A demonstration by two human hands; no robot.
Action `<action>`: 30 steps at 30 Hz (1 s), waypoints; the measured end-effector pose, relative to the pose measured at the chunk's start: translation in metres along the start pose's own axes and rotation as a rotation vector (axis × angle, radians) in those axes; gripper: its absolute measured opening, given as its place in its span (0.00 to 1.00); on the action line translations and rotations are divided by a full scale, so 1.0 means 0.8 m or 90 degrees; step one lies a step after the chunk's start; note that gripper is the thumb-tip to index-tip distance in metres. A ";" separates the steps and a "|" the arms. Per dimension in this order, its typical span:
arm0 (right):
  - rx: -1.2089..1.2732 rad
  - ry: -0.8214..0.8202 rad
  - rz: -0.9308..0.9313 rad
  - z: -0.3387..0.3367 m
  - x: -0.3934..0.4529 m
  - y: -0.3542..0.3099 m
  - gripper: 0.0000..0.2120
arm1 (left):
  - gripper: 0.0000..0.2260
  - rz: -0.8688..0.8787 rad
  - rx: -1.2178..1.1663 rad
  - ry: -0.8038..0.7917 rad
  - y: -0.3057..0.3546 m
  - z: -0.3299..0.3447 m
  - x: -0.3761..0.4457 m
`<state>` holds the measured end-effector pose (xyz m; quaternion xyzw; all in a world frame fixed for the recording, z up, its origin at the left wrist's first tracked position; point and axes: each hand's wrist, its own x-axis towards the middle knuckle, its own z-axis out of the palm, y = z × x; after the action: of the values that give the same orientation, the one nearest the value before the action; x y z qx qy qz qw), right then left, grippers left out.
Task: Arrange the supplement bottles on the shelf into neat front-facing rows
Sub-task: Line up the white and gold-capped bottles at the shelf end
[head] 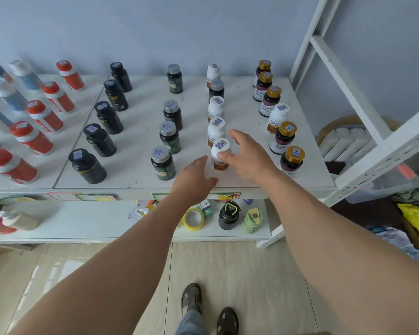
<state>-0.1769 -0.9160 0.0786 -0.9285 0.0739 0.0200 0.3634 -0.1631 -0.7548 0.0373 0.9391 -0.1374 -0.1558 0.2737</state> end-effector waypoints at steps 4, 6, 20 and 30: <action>0.014 -0.052 0.031 0.006 0.016 -0.006 0.27 | 0.29 0.004 -0.054 -0.049 0.008 -0.007 0.011; 0.030 -0.050 0.053 0.005 0.016 -0.010 0.26 | 0.25 -0.014 -0.097 -0.069 0.006 -0.013 0.014; 0.099 0.079 0.087 -0.013 -0.024 -0.049 0.18 | 0.21 0.038 -0.182 -0.152 -0.010 -0.045 0.002; 0.098 0.052 0.089 -0.026 -0.023 -0.043 0.17 | 0.22 0.049 -0.154 -0.171 0.004 -0.052 0.001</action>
<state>-0.1904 -0.9033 0.1185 -0.8904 0.1548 0.0019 0.4281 -0.1476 -0.7383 0.0726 0.8644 -0.1886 -0.2846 0.3692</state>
